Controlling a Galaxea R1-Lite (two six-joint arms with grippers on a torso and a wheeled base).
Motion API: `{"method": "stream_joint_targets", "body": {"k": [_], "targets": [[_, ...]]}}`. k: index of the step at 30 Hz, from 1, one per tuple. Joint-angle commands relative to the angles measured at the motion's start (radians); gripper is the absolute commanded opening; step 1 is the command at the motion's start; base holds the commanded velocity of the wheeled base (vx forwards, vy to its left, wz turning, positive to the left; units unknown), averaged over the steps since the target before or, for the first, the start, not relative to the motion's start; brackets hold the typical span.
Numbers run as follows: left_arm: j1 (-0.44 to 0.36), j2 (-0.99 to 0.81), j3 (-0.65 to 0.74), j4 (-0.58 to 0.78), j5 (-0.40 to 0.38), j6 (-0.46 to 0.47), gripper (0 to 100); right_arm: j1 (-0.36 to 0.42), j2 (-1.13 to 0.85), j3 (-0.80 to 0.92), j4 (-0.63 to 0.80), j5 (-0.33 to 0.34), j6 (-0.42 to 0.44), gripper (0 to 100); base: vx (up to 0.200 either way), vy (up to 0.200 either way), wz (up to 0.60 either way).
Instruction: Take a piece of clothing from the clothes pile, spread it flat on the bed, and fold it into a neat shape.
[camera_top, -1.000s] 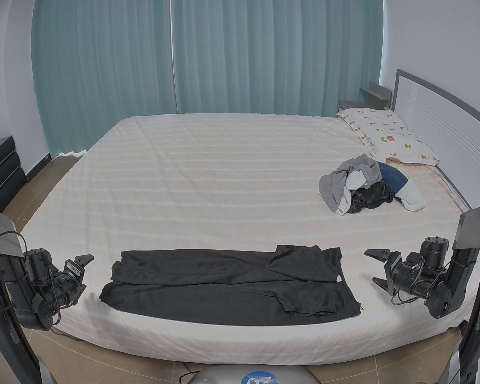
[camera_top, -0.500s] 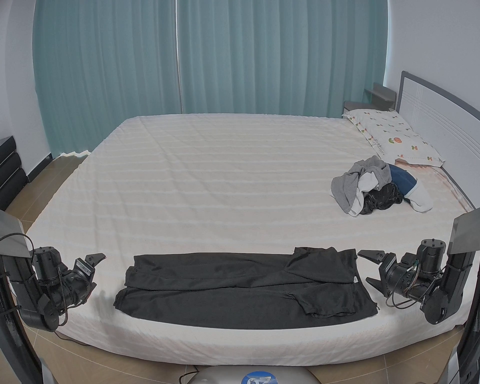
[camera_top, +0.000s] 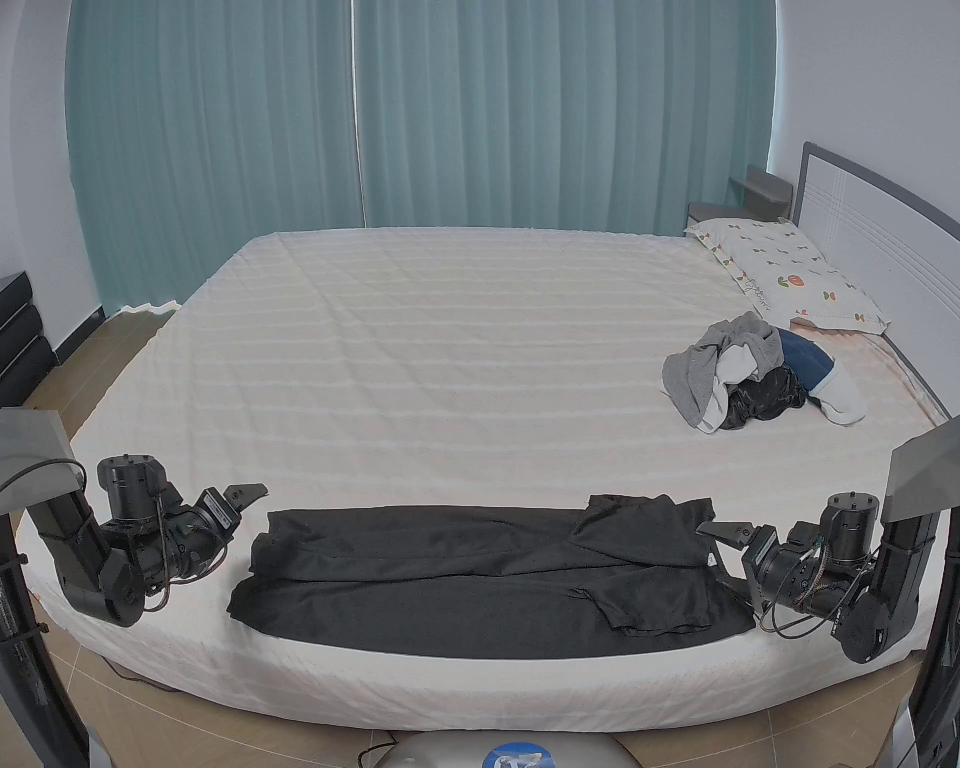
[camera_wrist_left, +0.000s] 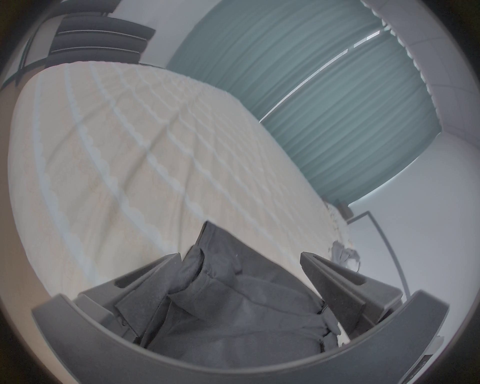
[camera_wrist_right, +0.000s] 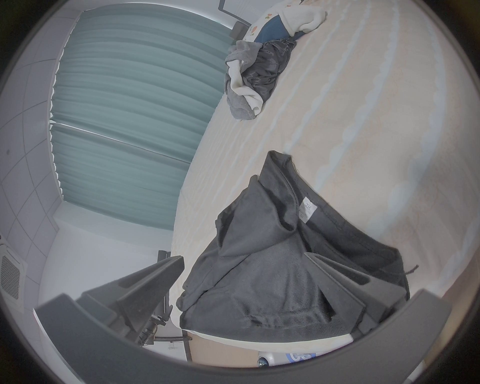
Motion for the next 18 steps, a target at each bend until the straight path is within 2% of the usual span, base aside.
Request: {"method": "stream_joint_targets", "body": {"k": [1, 5, 18], "targets": [[-0.035, 0.014, -0.149, 0.165, -0.004, 0.051, 100, 0.03, 0.021, 0.006, -0.002, -0.003, -0.004, 100, 0.0, 0.0, 0.0], [-0.033, 0.039, -0.146, 0.179, 0.003, 0.12, 100, 0.034, 0.017, 0.007, -0.002, -0.003, -0.009, 100, 0.0, 0.0, 0.0], [-0.052, 0.065, -0.104, 0.179, 0.006, 0.131, 100, 0.047, 0.019, 0.015, -0.002, -0.032, -0.036, 100, 0.0, 0.0, 0.0]]}}
